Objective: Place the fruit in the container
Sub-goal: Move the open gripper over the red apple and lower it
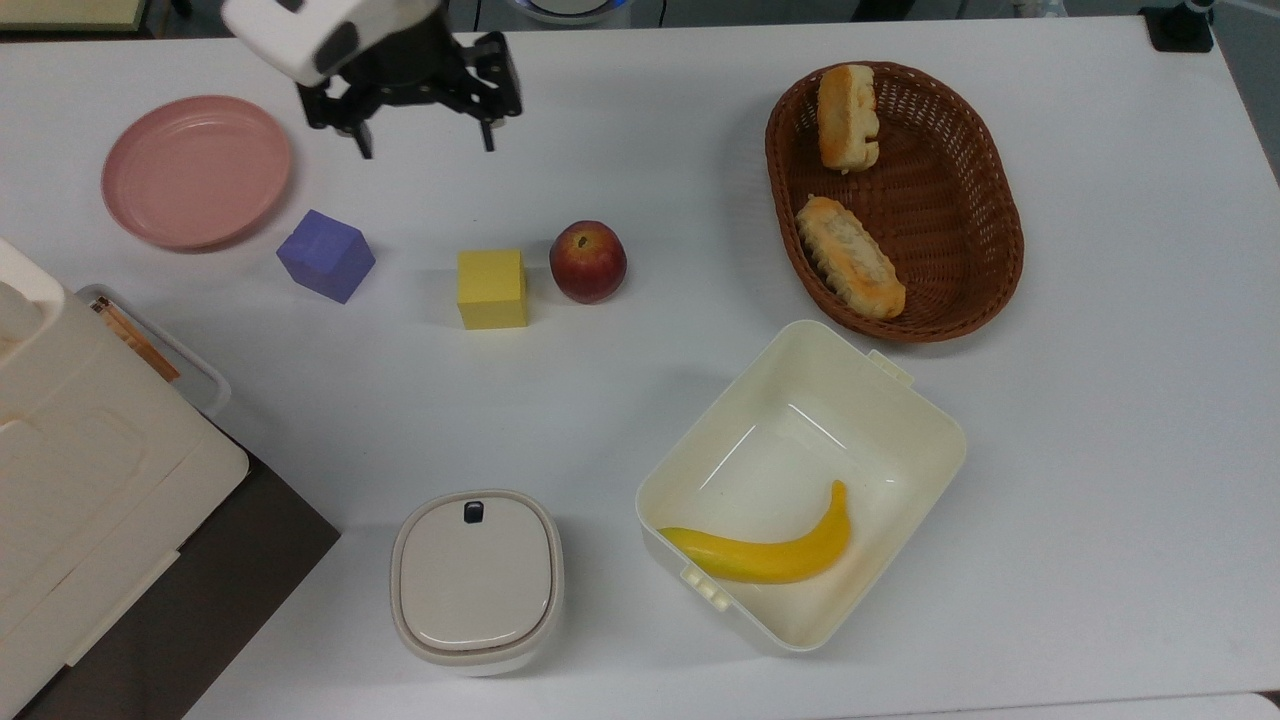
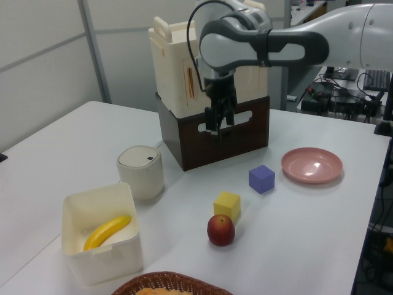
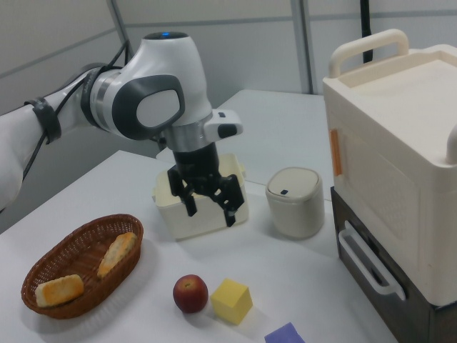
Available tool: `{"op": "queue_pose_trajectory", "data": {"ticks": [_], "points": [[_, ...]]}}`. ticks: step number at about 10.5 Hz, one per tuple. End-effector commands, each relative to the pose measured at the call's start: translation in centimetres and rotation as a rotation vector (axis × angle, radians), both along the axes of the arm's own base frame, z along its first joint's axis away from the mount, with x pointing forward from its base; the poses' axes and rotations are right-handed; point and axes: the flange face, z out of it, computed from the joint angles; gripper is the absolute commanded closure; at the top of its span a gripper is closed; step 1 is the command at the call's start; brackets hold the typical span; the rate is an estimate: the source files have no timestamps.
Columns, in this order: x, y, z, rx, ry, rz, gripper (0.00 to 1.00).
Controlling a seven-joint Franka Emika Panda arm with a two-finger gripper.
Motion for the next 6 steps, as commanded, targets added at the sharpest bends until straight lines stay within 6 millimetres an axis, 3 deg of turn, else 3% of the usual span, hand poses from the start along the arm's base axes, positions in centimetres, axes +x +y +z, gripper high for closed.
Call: {"op": "queue_pose_trajectory", "data": {"ticks": [1, 4, 6], "points": [[-0.7, 2.3, -2.7, 0.018, 0.100, 0.052, 0.00], [-0.4, 6.1, -7.6, 0.014, 0.195, 0.109, 0.00], [-0.1, 7.7, -9.7, 0.009, 0.229, 0.128, 0.00]]}}
